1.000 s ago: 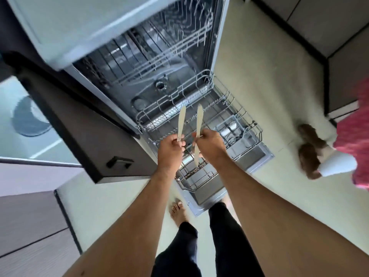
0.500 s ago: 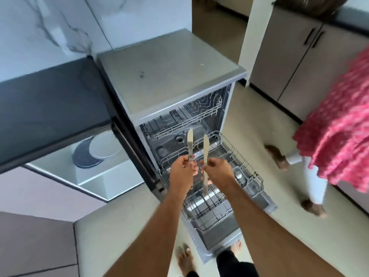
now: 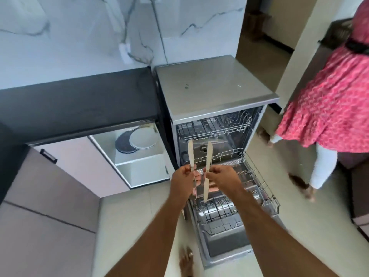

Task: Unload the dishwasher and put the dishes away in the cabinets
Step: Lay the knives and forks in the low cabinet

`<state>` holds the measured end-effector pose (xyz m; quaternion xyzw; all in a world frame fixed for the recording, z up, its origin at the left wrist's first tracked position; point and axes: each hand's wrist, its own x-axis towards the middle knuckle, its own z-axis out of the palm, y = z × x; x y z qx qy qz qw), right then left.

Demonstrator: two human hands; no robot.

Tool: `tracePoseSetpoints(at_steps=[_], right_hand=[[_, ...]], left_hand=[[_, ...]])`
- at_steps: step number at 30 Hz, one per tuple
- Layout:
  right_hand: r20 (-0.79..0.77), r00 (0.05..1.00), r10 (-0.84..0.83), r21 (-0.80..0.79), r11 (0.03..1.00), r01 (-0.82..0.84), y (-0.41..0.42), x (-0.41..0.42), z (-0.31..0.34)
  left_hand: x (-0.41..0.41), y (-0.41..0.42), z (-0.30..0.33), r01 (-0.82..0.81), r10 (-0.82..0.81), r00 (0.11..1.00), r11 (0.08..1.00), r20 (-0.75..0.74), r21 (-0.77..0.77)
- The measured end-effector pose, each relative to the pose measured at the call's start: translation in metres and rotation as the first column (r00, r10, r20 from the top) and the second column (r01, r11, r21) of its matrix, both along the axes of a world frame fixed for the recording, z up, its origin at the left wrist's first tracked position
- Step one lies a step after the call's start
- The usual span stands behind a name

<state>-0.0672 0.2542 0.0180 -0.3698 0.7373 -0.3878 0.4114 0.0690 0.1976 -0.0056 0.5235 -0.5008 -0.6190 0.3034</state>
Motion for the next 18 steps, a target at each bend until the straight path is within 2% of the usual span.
tracePoseSetpoints(at_steps=[4,11,18], right_hand=[[0.000,0.996,0.085,0.002,0.996,-0.085,0.020,0.027,0.003],[0.235,0.965,0.118,-0.003,0.993,-0.120,0.031,0.083,0.004],[0.298,0.939,0.172,0.012,0.983,-0.184,0.009,0.144,-0.005]], left_hand=[[0.030,0.030,0.005,-0.052,0.052,0.998,0.999,-0.026,0.005],[0.092,0.065,0.012,-0.209,0.213,0.972,0.977,-0.096,0.050],[0.156,0.057,0.007,-0.291,0.293,0.953,0.956,-0.078,0.038]])
